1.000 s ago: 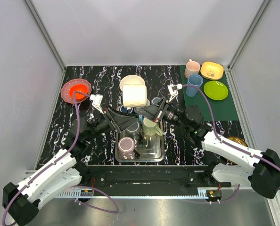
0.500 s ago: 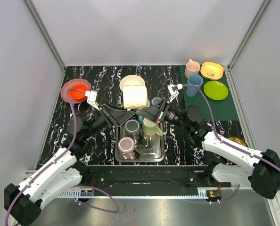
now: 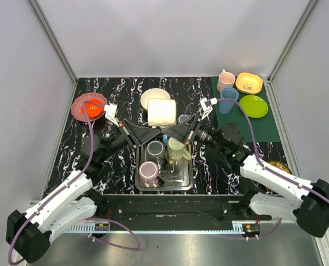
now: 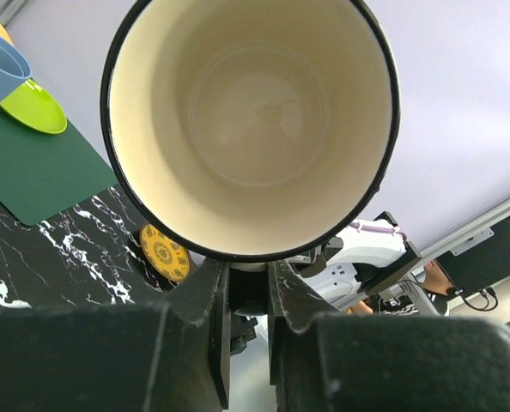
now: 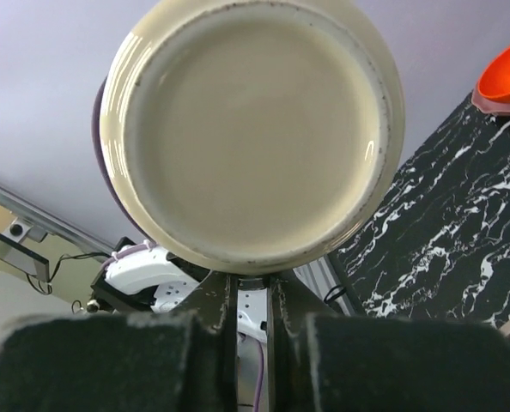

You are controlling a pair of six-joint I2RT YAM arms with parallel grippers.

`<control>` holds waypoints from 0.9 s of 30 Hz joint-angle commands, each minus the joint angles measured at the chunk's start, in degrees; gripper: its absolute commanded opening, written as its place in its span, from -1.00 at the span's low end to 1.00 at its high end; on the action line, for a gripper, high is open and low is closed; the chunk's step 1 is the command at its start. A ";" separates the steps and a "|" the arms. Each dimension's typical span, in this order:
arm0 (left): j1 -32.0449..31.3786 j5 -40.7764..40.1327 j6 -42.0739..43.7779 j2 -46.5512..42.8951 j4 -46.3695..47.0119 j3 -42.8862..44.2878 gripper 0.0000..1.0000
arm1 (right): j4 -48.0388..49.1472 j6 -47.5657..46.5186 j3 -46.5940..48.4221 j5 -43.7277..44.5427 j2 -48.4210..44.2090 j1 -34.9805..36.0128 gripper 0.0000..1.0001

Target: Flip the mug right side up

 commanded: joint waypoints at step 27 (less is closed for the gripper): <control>19.28 -45.66 41.88 43.28 -57.30 47.94 -1.00 | -62.80 -25.60 15.65 33.54 -13.37 0.84 0.91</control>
